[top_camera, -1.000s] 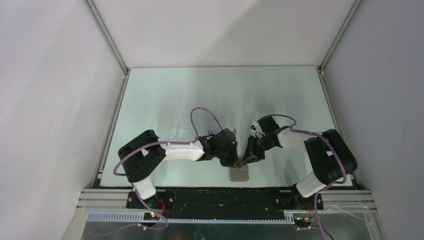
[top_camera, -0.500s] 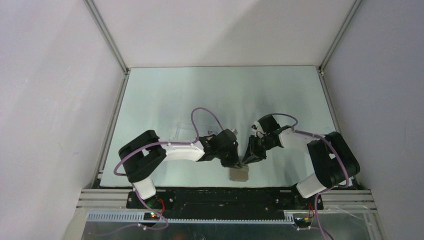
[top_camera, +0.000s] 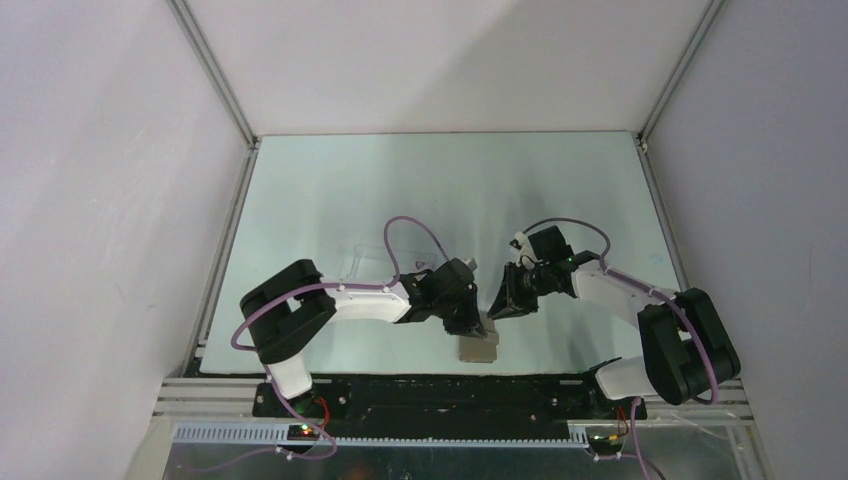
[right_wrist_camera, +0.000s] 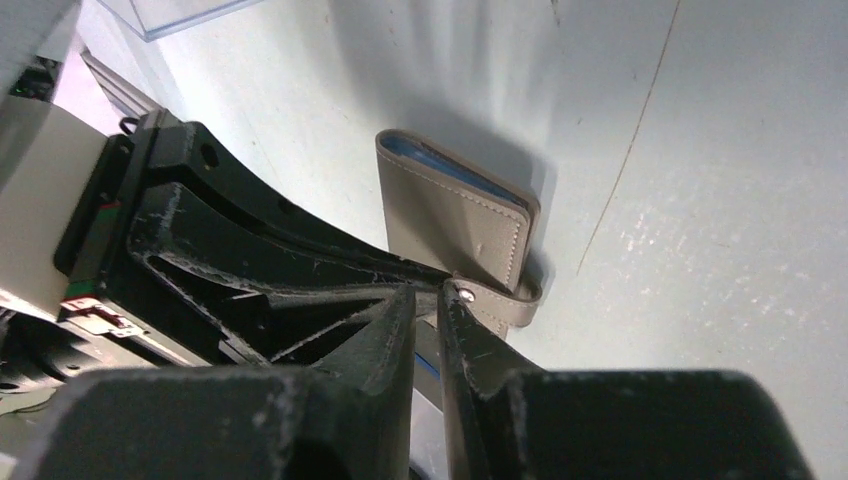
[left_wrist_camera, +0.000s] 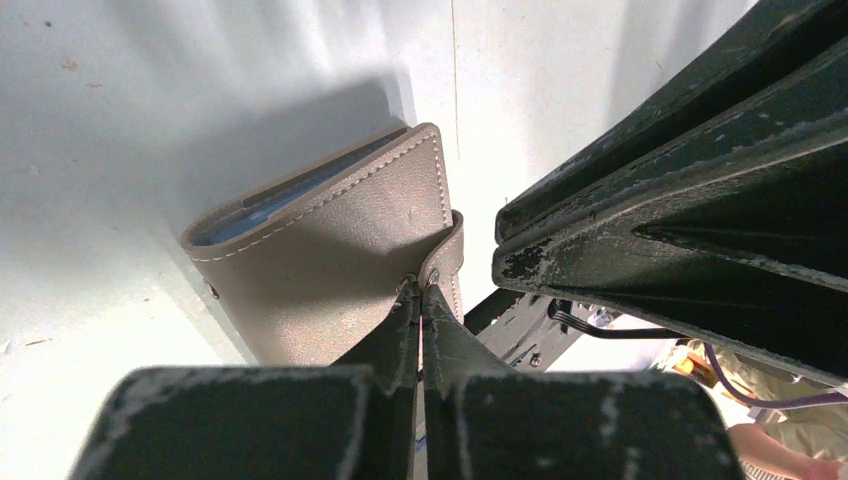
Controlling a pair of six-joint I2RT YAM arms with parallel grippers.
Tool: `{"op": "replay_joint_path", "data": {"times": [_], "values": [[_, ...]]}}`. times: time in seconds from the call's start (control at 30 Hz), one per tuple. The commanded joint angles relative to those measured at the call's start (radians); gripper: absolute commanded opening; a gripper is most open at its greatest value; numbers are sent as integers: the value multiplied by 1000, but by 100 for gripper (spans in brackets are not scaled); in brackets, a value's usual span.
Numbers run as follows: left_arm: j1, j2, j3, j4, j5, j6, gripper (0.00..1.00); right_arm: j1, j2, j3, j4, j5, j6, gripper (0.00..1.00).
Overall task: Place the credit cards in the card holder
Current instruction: Close the card holder at the center of the board.
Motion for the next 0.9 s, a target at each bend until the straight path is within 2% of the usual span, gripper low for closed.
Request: {"op": "replay_joint_path", "data": {"times": [0.0,0.17,0.4,0.87], "values": [[-7,-5,-7,23,3,-10,0,0,-25,22,-54,9,-44,15],[-8,-10,-9,11,0,-10,0,8,-41,22,-88,28,-69,0],[-16,-16,15,-66,-29,13,0,50,-54,18,-111,55,-75,0],[-16,8,23,-77,-45,23,0,111,22,3,-49,98,-51,0]]}}
